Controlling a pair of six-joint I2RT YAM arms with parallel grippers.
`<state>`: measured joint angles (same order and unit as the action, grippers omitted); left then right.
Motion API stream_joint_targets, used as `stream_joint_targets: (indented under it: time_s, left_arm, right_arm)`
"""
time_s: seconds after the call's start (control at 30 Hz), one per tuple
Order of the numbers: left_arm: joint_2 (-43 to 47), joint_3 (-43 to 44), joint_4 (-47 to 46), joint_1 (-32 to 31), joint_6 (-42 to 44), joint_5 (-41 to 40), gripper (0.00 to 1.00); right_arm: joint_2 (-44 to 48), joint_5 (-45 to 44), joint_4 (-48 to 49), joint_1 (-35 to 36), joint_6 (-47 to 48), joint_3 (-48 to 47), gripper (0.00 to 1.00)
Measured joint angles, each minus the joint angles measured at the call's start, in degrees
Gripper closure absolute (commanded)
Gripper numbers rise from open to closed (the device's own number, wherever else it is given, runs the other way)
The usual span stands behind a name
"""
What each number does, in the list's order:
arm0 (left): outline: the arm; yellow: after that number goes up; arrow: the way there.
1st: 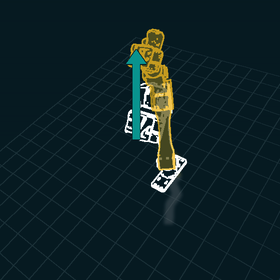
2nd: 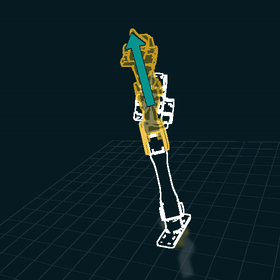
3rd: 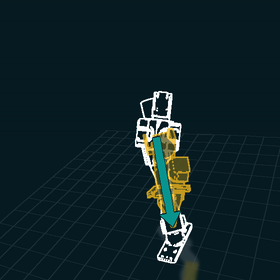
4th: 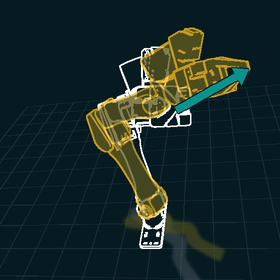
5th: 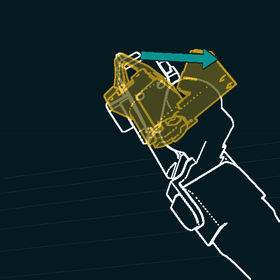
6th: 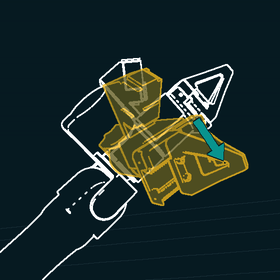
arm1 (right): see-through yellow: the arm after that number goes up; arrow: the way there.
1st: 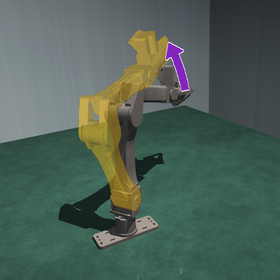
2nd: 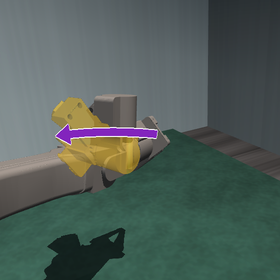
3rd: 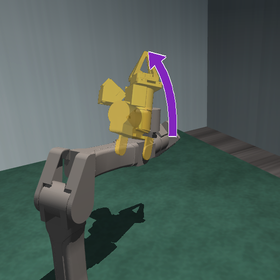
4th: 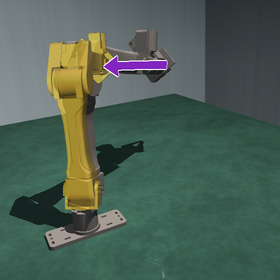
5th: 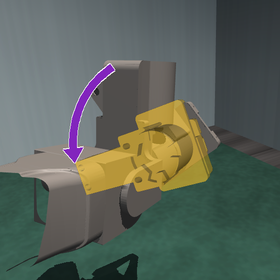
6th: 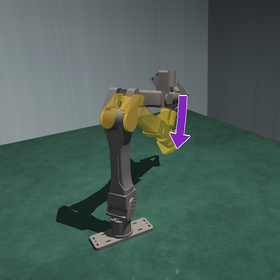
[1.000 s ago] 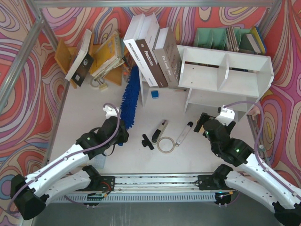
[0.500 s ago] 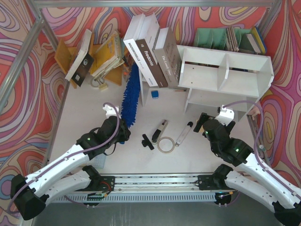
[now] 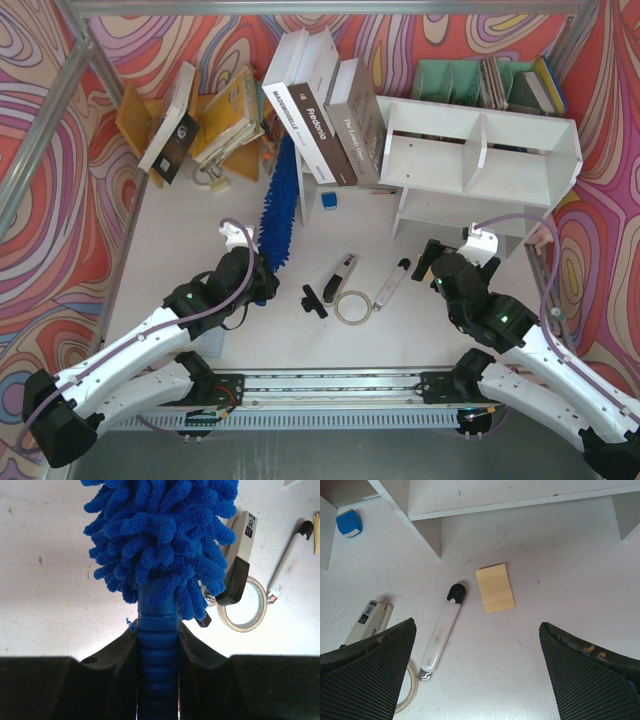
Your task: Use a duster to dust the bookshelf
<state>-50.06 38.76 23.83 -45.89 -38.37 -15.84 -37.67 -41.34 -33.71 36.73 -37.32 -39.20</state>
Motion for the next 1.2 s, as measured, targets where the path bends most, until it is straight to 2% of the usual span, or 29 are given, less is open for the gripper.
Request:
stream_joint_targets:
  time_s: [0.23, 0.5, 0.73, 1.2]
  left_arm:
    - [-2.4, -0.1, -0.1, 0.0, -0.7, 2.4, 1.00]
    - [-4.4, -5.9, -2.4, 0.0, -3.5, 5.6, 1.00]
    - [-4.0, -6.5, -2.5, 0.0, -5.3, 5.2, 1.00]
    - [1.6, 14.0, 7.8, -0.1, -1.2, 2.3, 1.00]
  right_arm:
    - [0.0, 0.0, 0.0, 0.0, 0.0, 0.0, 0.01]
    - [0.0, 0.0, 0.0, 0.0, -0.1, 0.1, 0.02]
    - [0.0, 0.0, 0.0, 0.0, 0.0, 0.1, 0.01]
    - [0.9, -0.2, 0.0, 0.0, -0.2, 0.1, 0.01]
